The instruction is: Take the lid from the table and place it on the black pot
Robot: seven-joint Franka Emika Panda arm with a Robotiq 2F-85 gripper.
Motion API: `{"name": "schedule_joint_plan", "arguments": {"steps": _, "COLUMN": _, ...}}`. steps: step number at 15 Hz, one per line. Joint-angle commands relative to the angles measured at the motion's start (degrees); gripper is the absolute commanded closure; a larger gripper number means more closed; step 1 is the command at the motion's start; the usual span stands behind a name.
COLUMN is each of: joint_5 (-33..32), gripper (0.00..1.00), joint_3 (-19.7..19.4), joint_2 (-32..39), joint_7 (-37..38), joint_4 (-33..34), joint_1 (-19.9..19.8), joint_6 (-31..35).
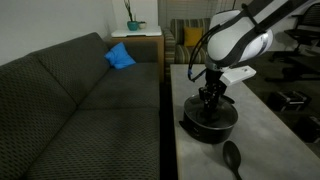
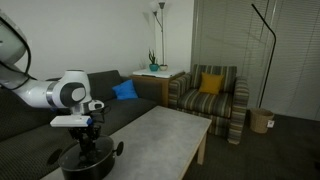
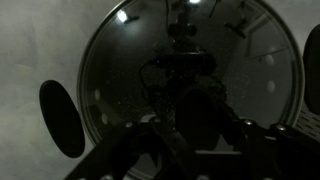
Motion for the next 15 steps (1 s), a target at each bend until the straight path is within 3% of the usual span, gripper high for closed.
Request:
{"name": "schedule_joint_plan", "arguments": {"steps": 1, "joint_5": 0.2, "gripper": 0.13, "joint_3": -0.3, "joint_2": -2.3, "joint_7": 1.4, "joint_4": -4.5, "joint_1": -0.1, "joint_6": 0.5}}
{"name": "schedule_joint_plan", "arguments": {"steps": 4, "joint_5": 0.1, "gripper": 0.0, "joint_3": -0.3, "joint_2": -3.9, "joint_7": 2.4, "joint_4": -7.3, "joint_1": -0.1, "joint_6": 2.3}}
{"name": "schedule_joint_plan", "arguments": {"steps": 15, "joint_5": -1.4, "gripper": 0.0, "joint_3": -1.4, "joint_2": -14.4, "joint_7": 3.4, "joint_4": -23.6, "joint_1": 3.9, "joint_6": 12.4}}
